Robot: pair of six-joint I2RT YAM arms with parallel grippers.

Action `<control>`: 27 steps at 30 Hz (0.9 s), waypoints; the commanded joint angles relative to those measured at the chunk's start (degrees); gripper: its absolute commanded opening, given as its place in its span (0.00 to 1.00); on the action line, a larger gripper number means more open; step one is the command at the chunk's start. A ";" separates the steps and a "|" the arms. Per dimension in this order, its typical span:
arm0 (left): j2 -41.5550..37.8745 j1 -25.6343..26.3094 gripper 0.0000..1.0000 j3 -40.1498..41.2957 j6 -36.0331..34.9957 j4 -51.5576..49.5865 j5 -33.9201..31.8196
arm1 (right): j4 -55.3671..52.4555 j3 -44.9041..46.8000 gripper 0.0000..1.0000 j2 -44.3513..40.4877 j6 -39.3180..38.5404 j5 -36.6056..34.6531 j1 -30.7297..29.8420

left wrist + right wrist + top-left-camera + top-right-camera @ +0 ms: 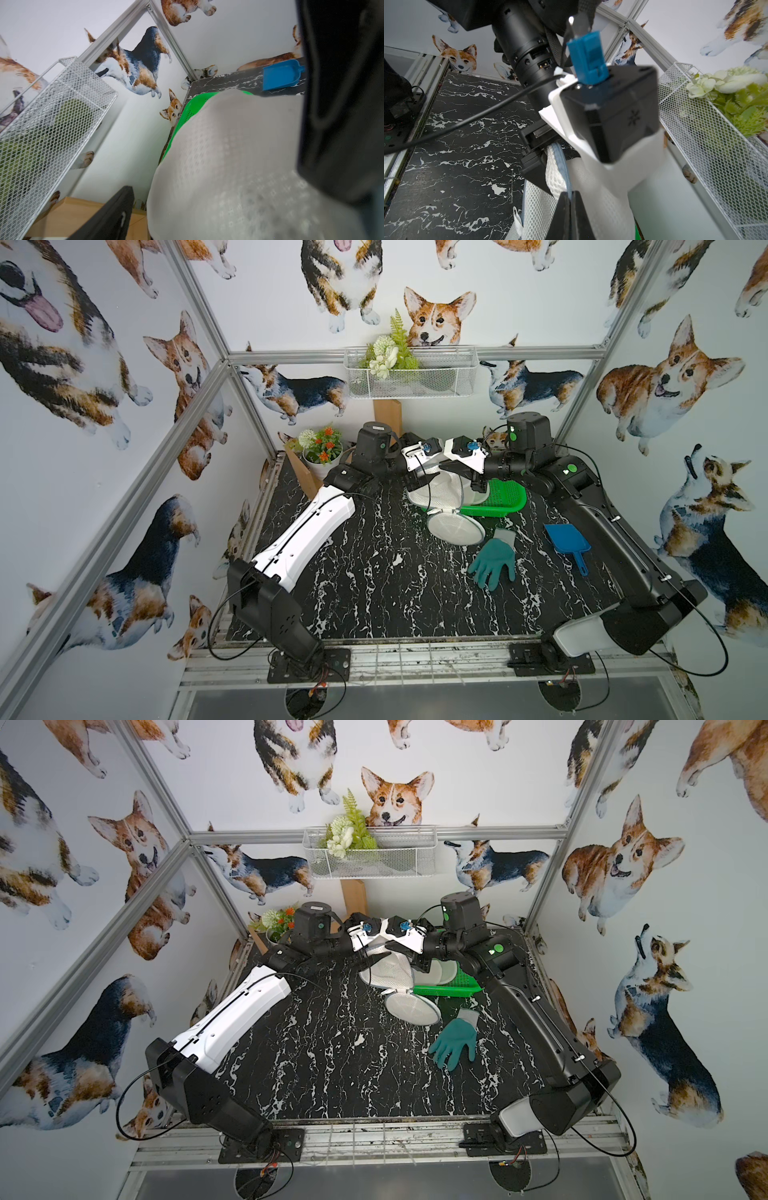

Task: Turn the laundry bag inside out
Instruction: Turn over the laundry bag.

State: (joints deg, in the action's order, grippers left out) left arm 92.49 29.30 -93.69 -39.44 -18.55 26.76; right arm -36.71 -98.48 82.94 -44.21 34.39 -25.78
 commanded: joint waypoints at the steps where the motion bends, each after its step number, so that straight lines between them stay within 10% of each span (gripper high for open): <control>1: 1.20 -0.29 0.81 -2.13 -2.43 -4.76 4.57 | -1.17 0.30 0.00 -0.66 -4.21 0.00 -0.32; 27: 0.88 -1.78 0.29 -1.03 0.28 -3.51 7.33 | 7.32 7.82 0.00 -5.47 -3.52 -5.69 -0.42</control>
State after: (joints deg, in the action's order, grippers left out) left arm 93.36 27.70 -94.37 -39.86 -22.92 33.45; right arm -32.77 -91.31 78.15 -48.49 30.04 -26.24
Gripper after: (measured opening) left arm 0.312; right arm 0.071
